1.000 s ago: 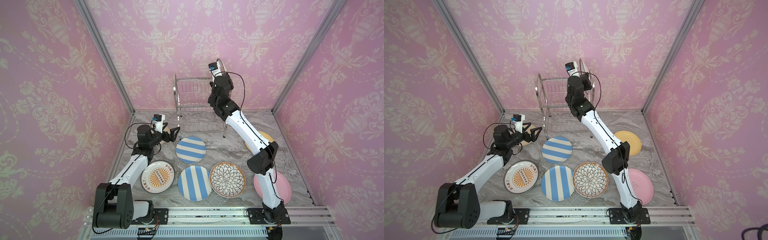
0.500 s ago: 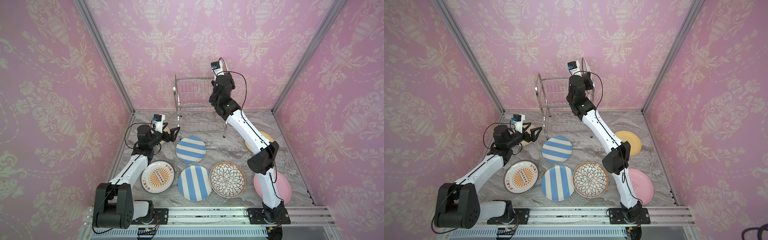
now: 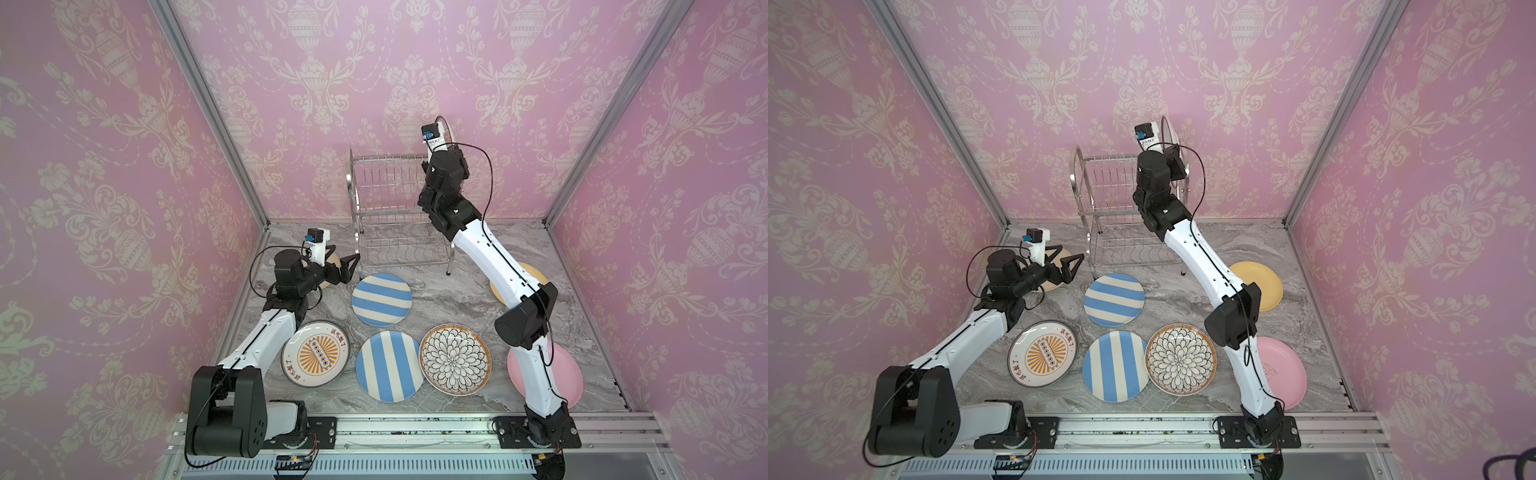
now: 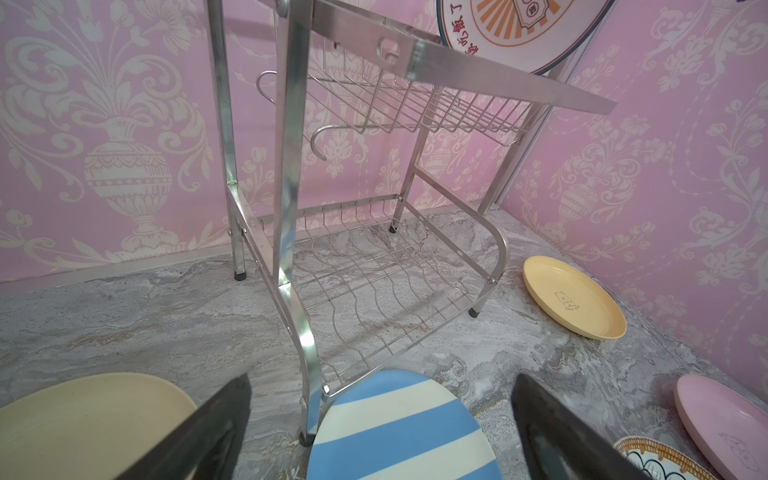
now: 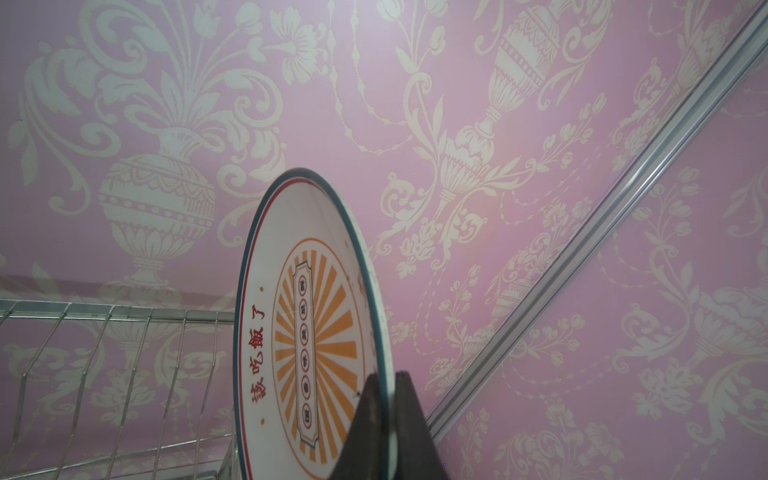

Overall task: Load the plates into the dish rack
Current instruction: 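Lower the held sunburst plate into the rack's upper slots with the right gripper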

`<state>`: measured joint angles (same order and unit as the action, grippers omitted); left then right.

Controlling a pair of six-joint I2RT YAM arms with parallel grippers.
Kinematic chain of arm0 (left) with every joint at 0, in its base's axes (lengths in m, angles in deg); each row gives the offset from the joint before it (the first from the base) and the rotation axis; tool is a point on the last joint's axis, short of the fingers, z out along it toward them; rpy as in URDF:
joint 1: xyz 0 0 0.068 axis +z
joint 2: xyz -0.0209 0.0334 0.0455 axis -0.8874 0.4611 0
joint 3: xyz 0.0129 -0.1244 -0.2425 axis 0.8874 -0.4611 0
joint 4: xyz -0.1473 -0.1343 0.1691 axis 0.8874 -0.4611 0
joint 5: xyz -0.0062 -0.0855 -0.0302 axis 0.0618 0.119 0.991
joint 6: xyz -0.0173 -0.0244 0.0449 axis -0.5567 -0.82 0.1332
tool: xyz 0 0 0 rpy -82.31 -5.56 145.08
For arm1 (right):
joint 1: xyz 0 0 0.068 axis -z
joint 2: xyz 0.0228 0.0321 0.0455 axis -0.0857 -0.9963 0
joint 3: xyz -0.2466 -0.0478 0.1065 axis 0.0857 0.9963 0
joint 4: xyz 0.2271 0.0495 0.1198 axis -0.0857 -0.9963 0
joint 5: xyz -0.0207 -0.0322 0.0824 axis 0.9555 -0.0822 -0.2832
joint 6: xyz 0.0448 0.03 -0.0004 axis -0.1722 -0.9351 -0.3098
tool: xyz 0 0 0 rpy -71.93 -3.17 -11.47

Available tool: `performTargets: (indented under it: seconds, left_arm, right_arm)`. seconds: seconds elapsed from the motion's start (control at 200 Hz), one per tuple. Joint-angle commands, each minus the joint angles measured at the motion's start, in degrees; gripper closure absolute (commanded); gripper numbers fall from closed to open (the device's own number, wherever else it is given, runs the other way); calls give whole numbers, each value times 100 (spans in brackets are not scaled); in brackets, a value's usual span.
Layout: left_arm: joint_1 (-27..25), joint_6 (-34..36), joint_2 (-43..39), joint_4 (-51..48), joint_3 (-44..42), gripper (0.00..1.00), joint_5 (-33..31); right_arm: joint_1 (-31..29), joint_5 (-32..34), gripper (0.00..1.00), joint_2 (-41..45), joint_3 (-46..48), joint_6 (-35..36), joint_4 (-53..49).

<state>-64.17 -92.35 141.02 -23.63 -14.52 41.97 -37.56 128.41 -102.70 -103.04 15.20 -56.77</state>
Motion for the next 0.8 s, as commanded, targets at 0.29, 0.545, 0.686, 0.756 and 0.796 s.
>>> performTargets:
  seconds: [0.29, 0.545, 0.686, 0.756, 0.796]
  left_arm:
    - [58, 69, -23, -27, 105, 1, 11]
    - [66, 87, -19, -26, 89, 1, 0]
    - [75, 97, -28, -27, 94, 1, -7]
    - [75, 95, -19, -26, 90, 1, -7]
    - [75, 100, -19, -24, 87, 1, -7]
  right_arm:
    - [-5, -73, 100, -85, -128, -501, 18]
    - [11, -28, 100, -99, 88, -606, -35]
    - [12, -21, 100, -138, 89, -590, -52]
    - [20, 1, 100, -158, 89, -575, -49]
    - [20, 3, 100, -163, 90, -551, -44]
